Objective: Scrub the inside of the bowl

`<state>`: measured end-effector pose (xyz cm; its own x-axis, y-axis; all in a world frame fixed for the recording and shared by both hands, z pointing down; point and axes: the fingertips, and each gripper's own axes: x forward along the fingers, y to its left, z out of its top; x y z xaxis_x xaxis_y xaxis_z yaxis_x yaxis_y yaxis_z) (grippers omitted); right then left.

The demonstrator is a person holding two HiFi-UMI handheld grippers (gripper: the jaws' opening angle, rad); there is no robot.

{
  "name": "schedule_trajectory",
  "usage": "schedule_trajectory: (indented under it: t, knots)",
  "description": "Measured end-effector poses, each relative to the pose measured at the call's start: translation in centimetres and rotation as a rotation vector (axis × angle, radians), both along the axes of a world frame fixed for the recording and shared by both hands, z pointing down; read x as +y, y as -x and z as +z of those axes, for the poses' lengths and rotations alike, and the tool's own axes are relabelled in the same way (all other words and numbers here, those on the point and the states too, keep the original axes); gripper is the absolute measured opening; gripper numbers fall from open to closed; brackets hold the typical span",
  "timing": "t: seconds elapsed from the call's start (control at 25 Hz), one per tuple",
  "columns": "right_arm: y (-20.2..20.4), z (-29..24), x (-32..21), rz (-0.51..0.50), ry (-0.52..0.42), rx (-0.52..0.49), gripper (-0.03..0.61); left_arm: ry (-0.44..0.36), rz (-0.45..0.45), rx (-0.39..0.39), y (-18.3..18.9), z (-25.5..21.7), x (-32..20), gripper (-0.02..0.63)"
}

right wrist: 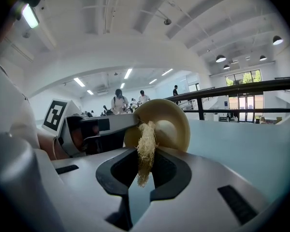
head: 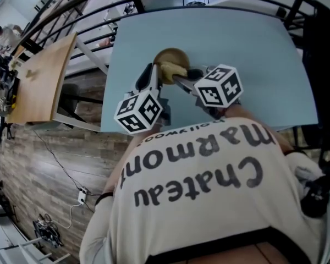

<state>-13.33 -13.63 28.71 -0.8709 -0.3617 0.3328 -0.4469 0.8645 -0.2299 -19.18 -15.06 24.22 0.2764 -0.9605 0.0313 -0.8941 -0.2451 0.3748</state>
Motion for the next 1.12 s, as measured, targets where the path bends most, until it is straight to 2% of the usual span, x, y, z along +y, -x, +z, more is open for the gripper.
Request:
schedule_trajectory:
  t: [0.8,1.12]
  knots:
    - [-1.9,3.4,-1.9,0.056,0.036,0.094,0.064,0.051,0.024,-0.121,0.1,2.2,0.2,0.043]
    - [-1.9,4.4,-2.9,0.084,0.081,0.093,0.063,0.064,0.055,-0.167,0.2,2.9,0.0,0.044]
